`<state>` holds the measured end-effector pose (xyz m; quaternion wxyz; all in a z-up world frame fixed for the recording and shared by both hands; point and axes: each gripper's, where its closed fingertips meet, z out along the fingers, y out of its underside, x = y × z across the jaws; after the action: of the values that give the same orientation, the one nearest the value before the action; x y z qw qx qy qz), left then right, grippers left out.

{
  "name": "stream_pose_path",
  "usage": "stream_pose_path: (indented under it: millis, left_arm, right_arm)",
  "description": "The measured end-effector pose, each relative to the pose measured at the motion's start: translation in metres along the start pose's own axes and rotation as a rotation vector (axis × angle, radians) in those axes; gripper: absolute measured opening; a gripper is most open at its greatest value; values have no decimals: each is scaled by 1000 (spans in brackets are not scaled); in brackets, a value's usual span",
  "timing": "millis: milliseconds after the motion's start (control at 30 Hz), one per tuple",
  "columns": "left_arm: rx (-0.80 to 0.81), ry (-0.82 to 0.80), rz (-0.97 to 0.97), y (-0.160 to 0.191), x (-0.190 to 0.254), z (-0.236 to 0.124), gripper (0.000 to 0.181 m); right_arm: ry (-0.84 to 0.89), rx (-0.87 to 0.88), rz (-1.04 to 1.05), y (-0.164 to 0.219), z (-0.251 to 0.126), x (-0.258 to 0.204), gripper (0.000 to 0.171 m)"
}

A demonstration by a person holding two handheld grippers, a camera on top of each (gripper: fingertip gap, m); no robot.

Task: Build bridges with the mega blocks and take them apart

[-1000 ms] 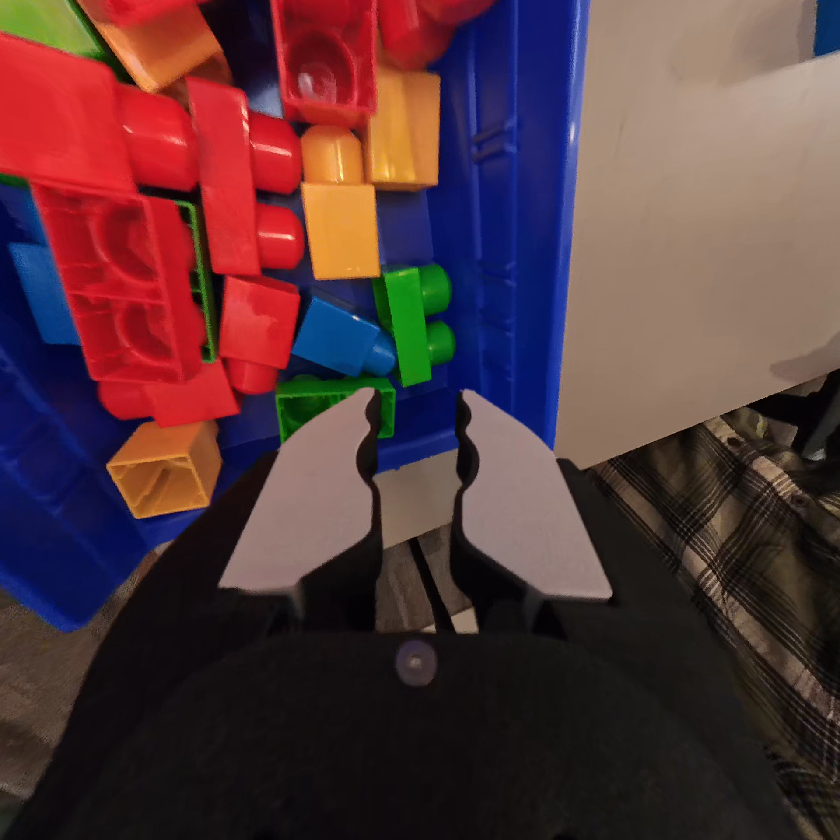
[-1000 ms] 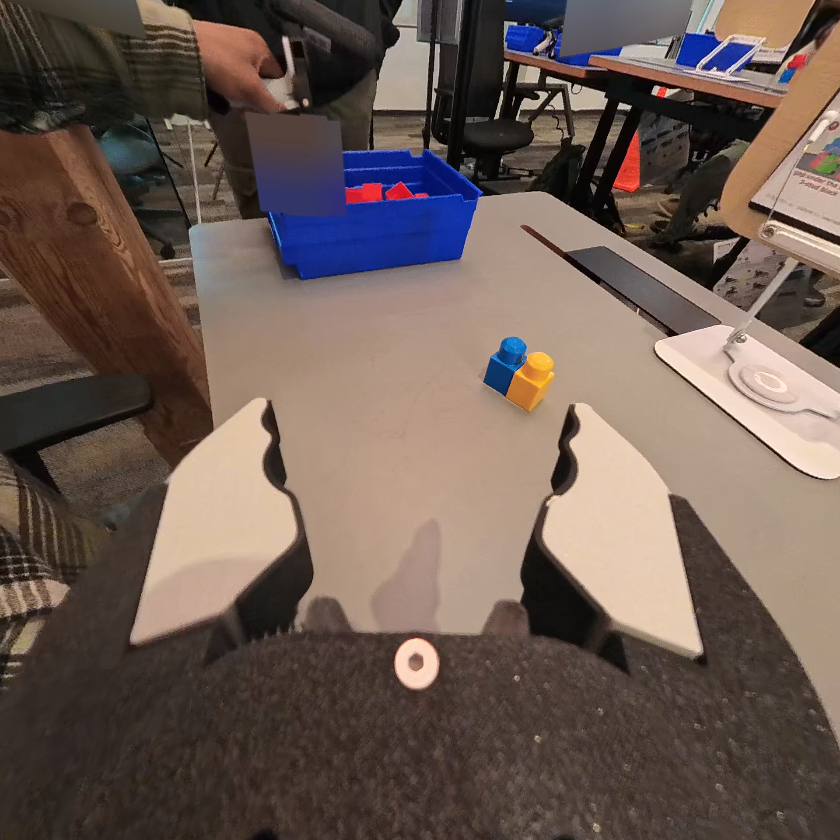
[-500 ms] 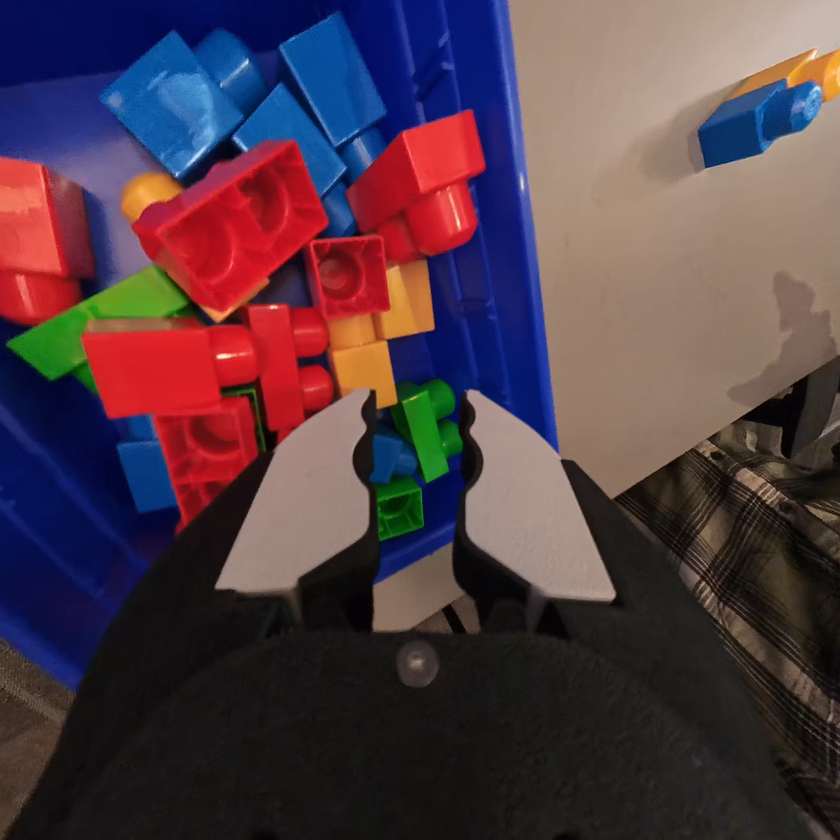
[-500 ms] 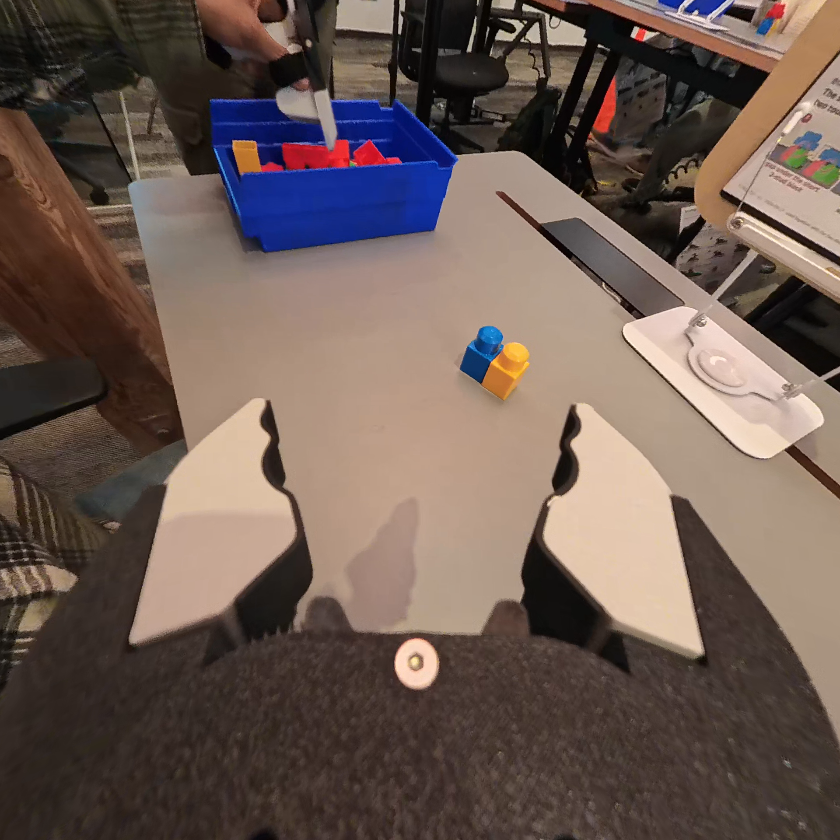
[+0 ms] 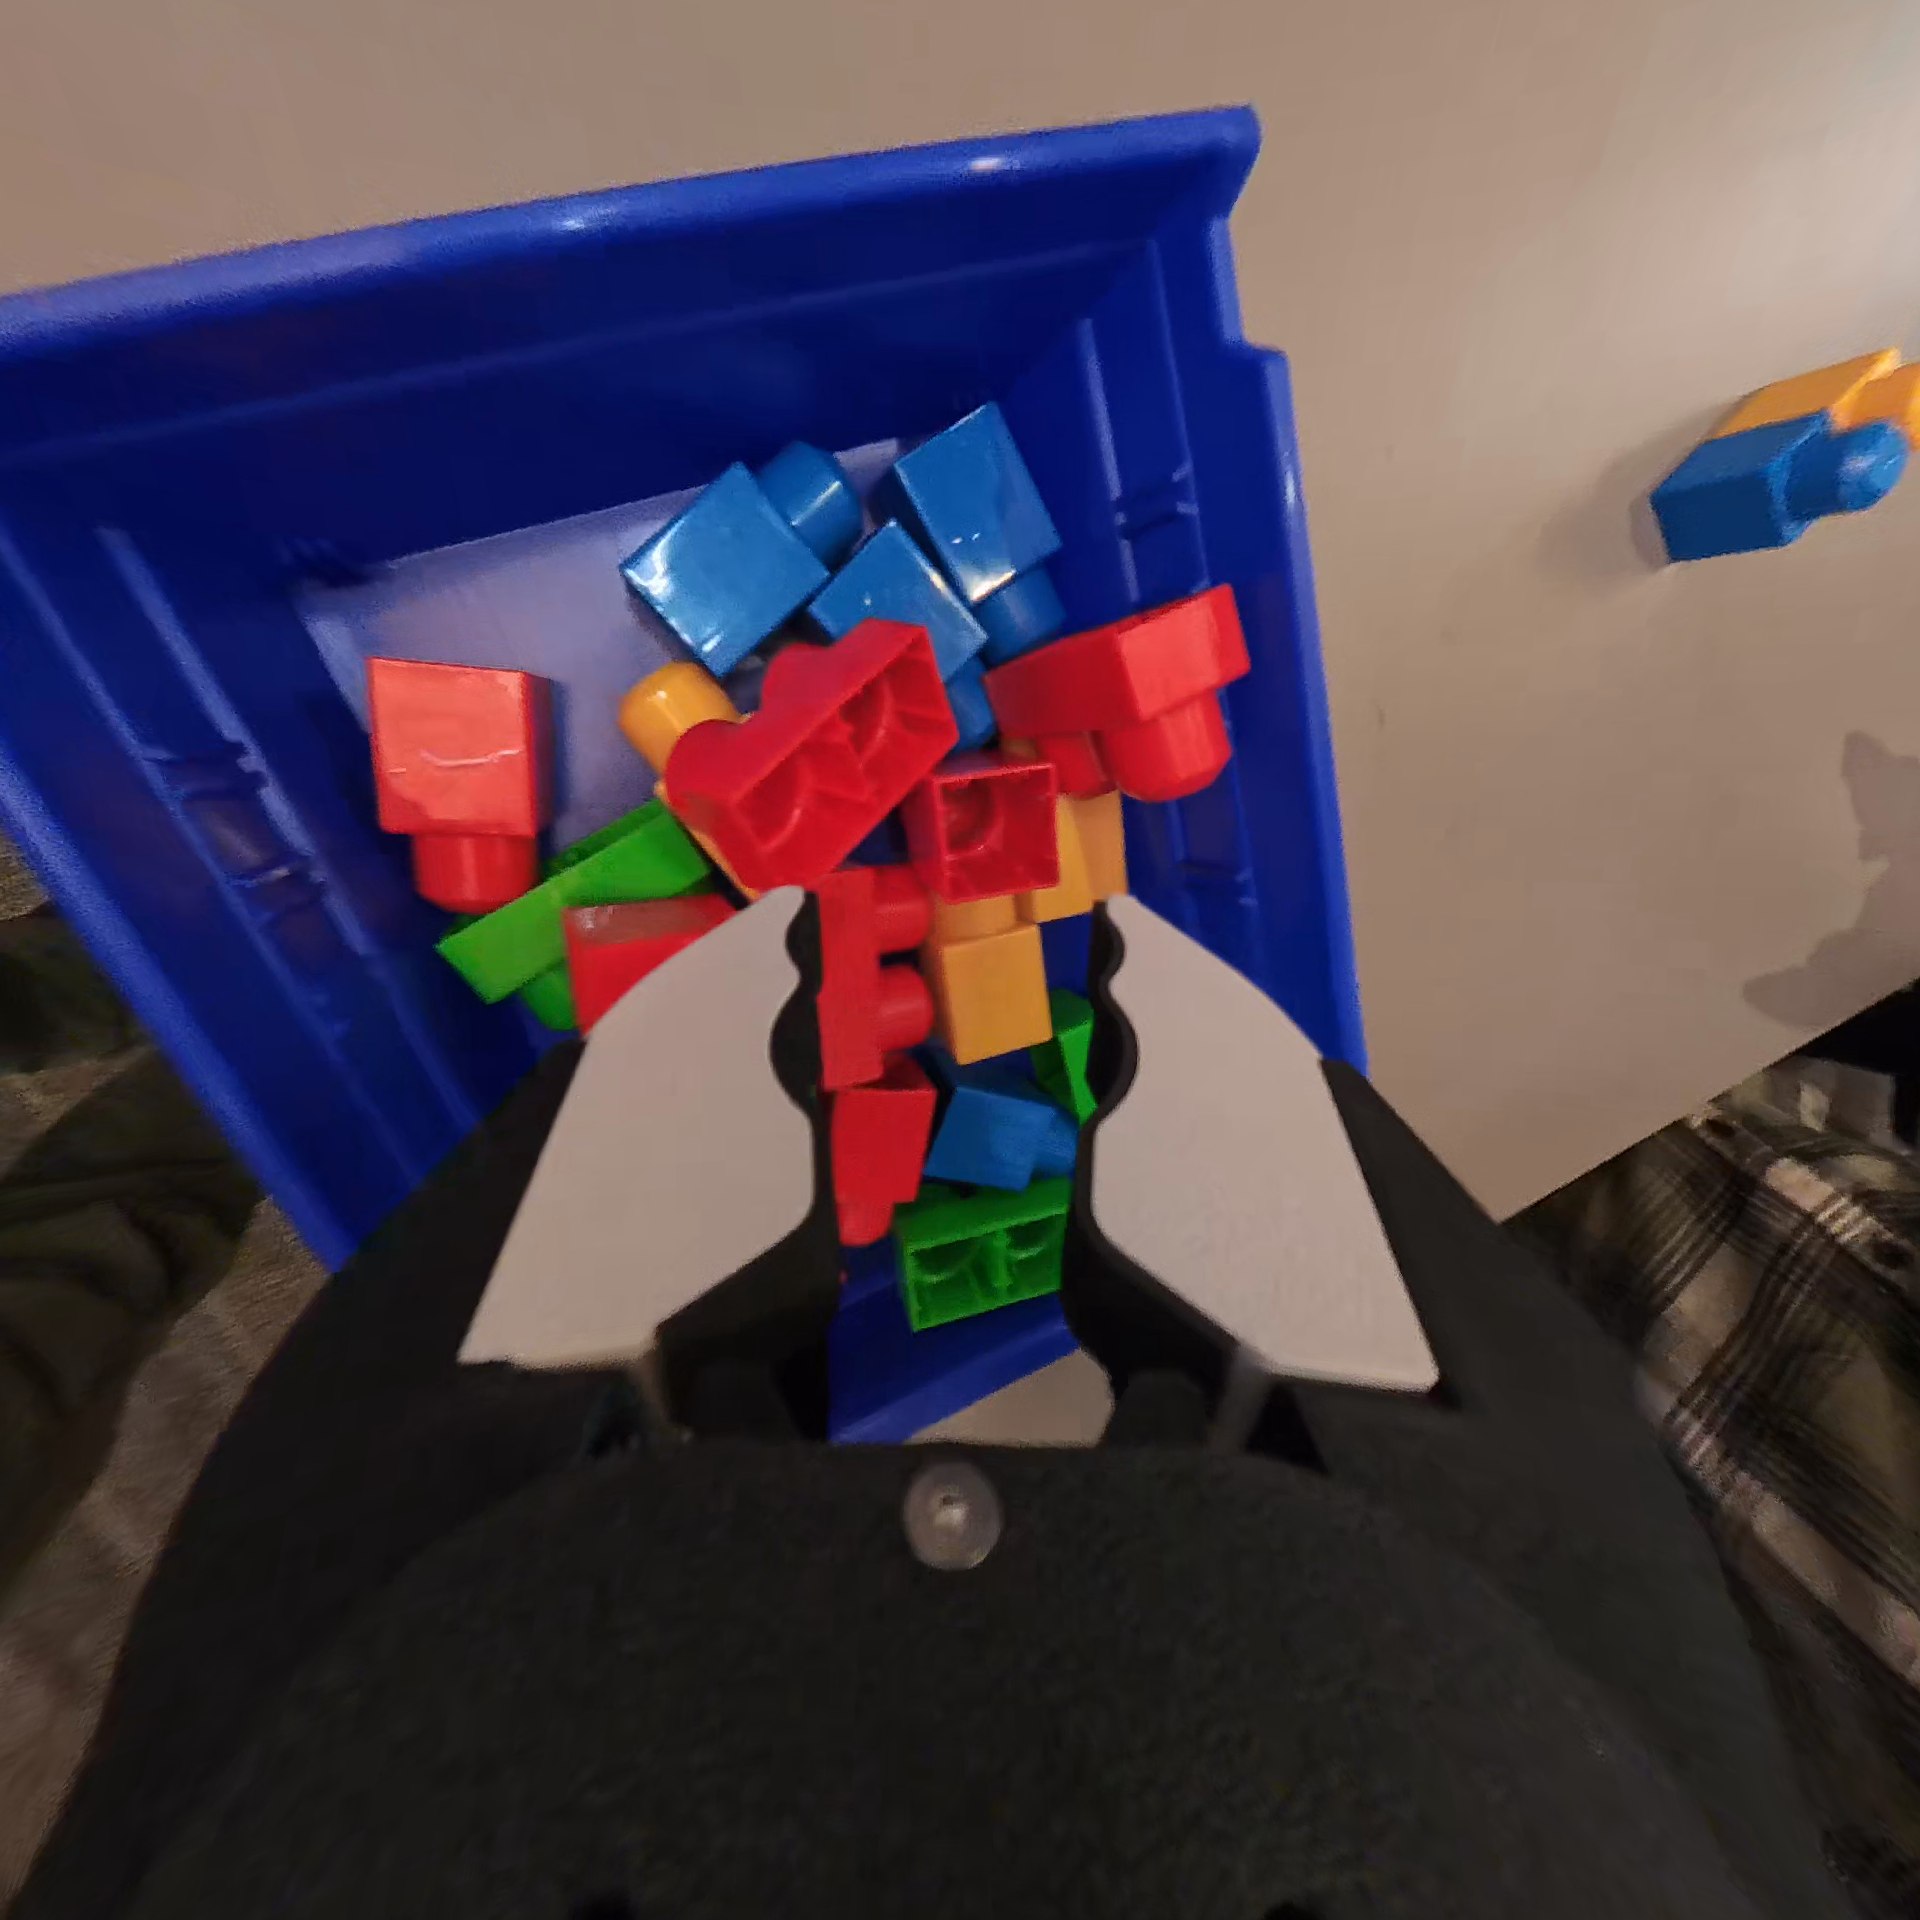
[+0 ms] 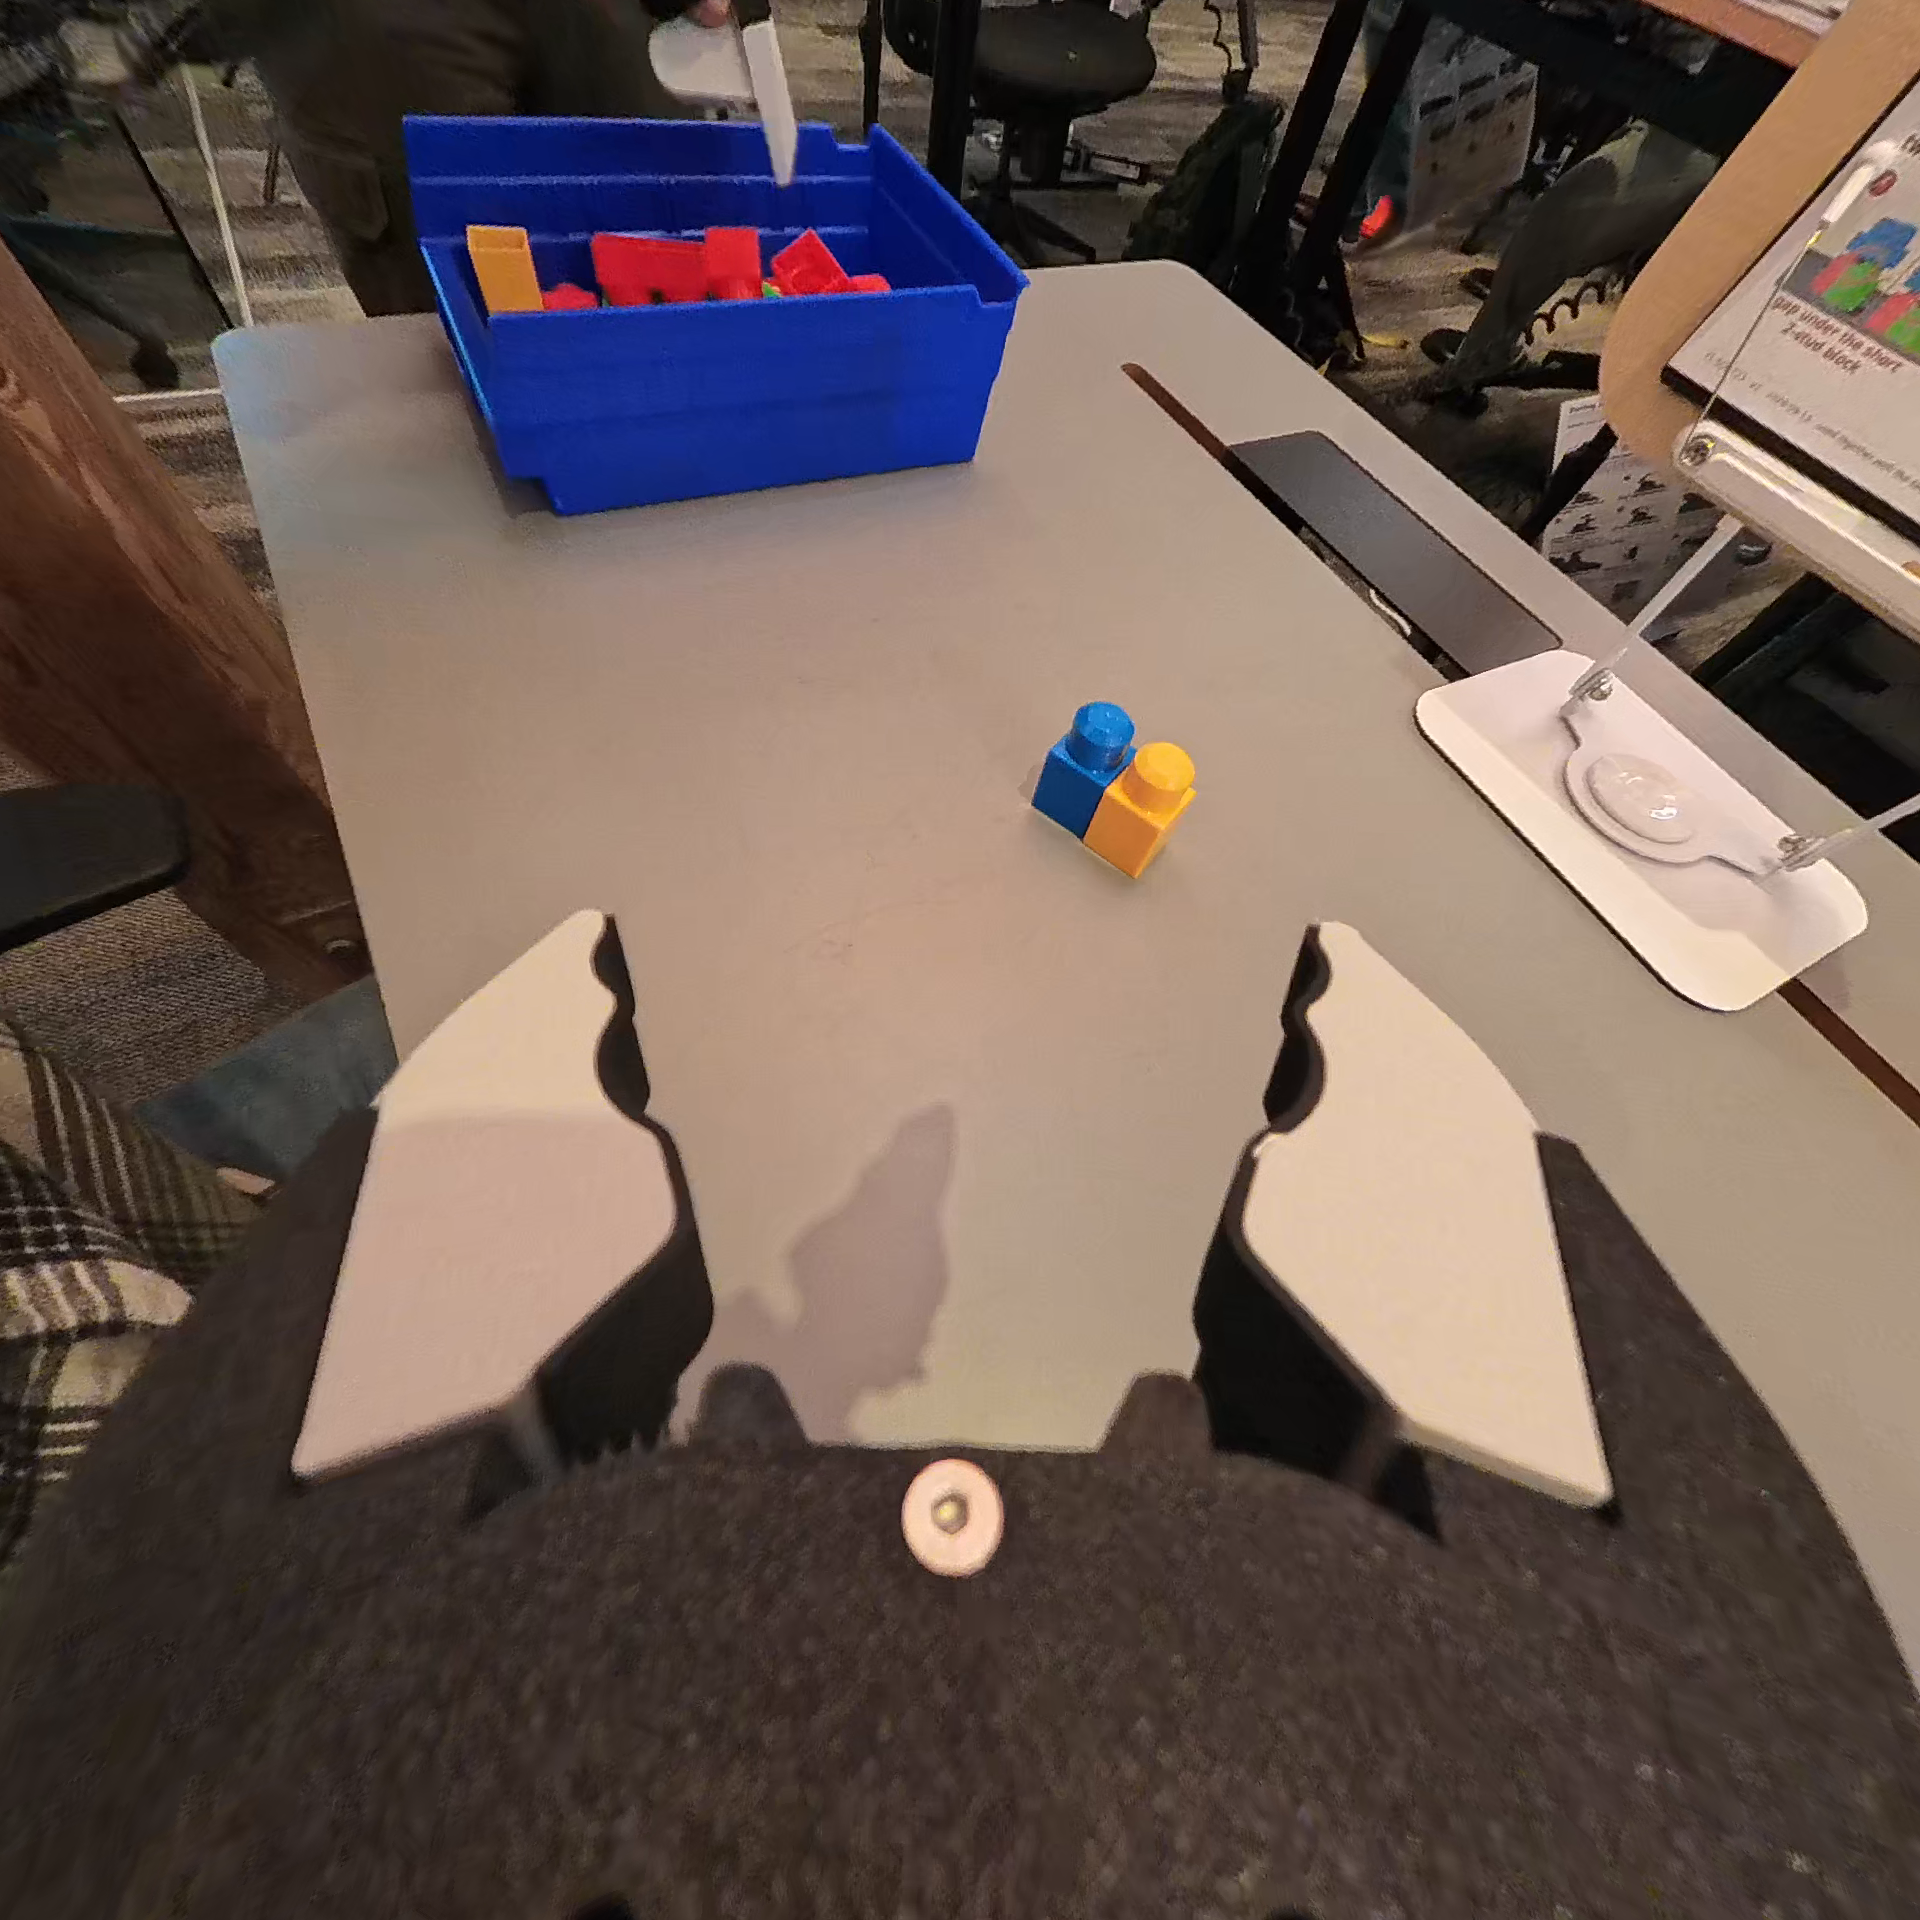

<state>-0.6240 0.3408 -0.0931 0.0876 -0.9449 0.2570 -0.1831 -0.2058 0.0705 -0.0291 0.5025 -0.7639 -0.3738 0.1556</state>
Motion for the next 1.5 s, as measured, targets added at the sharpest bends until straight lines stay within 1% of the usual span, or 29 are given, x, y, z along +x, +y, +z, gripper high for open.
stream_pose_path:
  millis: [100,200,300,367,467,500,600,867,933,1033,1067,1100,1233,1300,1500]
  left_arm:
    - [-81,-59,116,6,-10,-5,56]
    - [-145,-107,214,15,-18,-8,73]
    - [-197,-118,251,30,-19,-11,75]
    - [-226,-138,242,43,-22,-13,70]
    - [-289,-199,196,68,-36,-15,66]
    - [-309,-221,183,76,-41,-15,68]
    - [-319,-200,116,88,-46,-9,75]
    - [-325,-219,32,86,-58,6,66]
    - [-332,-221,17,85,-59,11,60]
    - [-377,-219,7,90,-58,19,59]
    - [-407,-211,7,94,-57,21,50]
    - [-431,-200,3,98,-55,23,36]
    - [-401,-200,-28,94,-53,22,36]
    - [-375,-175,-49,91,-49,19,36]
    - [-261,23,-151,76,-16,11,37]
  right_arm:
    - [1,2,11,4,-1,2,117]
    - [4,3,25,9,-1,6,117]
    - [3,4,35,13,0,8,117]
    - [-2,6,42,15,1,9,117]
    - [-12,18,47,17,2,10,117]
    - [-17,21,49,18,3,10,117]
    - [-31,29,49,19,5,9,117]
    - [-15,46,61,24,-5,14,117]
    - [-11,47,65,26,-7,15,117]
    - [-9,50,71,28,-8,16,117]
    - [-10,50,72,29,-8,16,117]
    - [-10,52,73,29,-8,16,117]
    - [-12,58,76,30,-9,17,117]
    - [-14,62,78,31,-9,17,117]
    - [-18,71,79,32,-12,17,116]
